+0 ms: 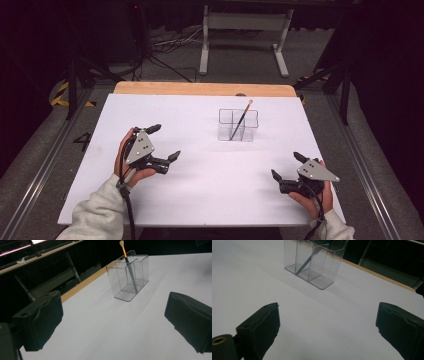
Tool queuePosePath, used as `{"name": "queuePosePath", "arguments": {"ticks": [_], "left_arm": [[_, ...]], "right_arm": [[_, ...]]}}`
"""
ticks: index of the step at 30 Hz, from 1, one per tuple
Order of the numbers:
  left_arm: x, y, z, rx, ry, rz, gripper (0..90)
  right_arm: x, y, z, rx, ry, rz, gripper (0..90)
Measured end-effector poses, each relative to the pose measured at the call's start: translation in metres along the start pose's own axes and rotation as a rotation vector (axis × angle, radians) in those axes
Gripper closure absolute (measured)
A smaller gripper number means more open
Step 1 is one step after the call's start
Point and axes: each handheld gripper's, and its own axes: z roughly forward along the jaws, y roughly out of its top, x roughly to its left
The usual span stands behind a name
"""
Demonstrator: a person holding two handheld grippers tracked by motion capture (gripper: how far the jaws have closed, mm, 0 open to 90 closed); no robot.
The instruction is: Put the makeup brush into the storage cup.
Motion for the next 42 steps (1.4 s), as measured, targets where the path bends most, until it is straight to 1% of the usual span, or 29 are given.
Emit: {"name": "queuePosePath", "arguments": {"ticks": [3,4,6,8,10,12,13,15,17,20,23,24,26,28,29,31,38,41,42], "left_arm": [[0.001,-0.003,-0.003,0.006,0.001,0.005,2.8],[0.001,-0.005,-0.006,0.014,0.007,0.0,2.8],[0.001,-0.008,-0.009,0.011,0.007,-0.004,2.8],[0.001,-0.01,-0.012,0.013,0.007,0.0,2.9],[0.002,-0.011,-0.014,0.026,0.008,0.002,2.9],[0.002,-0.013,-0.017,0.02,0.005,-0.004,2.7],[0.003,-0.014,-0.019,0.02,0.01,-0.004,2.9],[0.003,-0.015,-0.021,0.021,0.014,0.003,3.0],[0.003,-0.017,-0.022,0.022,0.013,-0.004,3.1],[0.003,-0.021,-0.026,0.035,0.016,0.004,3.1],[0.004,-0.023,-0.03,0.035,0.017,0.002,3.1],[0.005,-0.024,-0.031,0.036,0.024,0.0,3.1],[0.006,-0.026,-0.033,0.038,0.02,-0.007,3.1],[0.006,-0.029,-0.035,0.051,0.024,-0.002,3.1],[0.006,-0.031,-0.036,0.047,0.023,-0.009,3.1],[0.007,-0.033,-0.039,0.059,0.028,0.003,3.5],[0.009,-0.042,-0.046,0.068,0.042,-0.012,4.1],[0.01,-0.05,-0.05,0.091,0.046,-0.02,4.1],[0.01,-0.05,-0.05,0.091,0.046,-0.02,4.1]], "right_arm": [[0.0,0.0,0.0,0.001,0.001,-0.003,6.1],[0.001,0.0,0.0,0.002,0.002,-0.003,6.1],[0.001,0.0,0.001,0.002,0.002,-0.004,6.1],[0.001,0.0,0.0,0.002,0.002,-0.005,6.1],[0.001,0.0,0.0,0.002,0.002,-0.005,6.1],[0.001,0.0,0.0,0.002,0.001,-0.005,6.1],[0.001,0.0,0.0,0.002,0.001,-0.005,6.1],[0.001,0.0,0.0,0.001,0.001,-0.004,6.1],[0.001,0.0,0.0,0.003,0.001,-0.006,6.1],[0.002,0.0,0.0,0.003,0.001,-0.006,6.1],[0.002,0.0,0.0,0.003,0.0,-0.009,6.3],[0.002,0.0,0.0,0.002,0.0,-0.01,6.3],[0.002,0.0,0.0,0.003,0.001,-0.012,6.3],[0.002,0.0,0.0,0.004,0.0,-0.012,6.2],[0.002,0.0,0.0,0.004,0.001,-0.013,6.2],[0.002,0.0,0.0,0.006,0.001,-0.017,6.2],[0.003,0.0,0.0,0.003,-0.001,-0.024,6.1],[0.002,0.0,0.0,0.004,-0.002,-0.024,6.1],[0.002,0.0,0.0,0.004,-0.002,-0.024,6.1]]}}
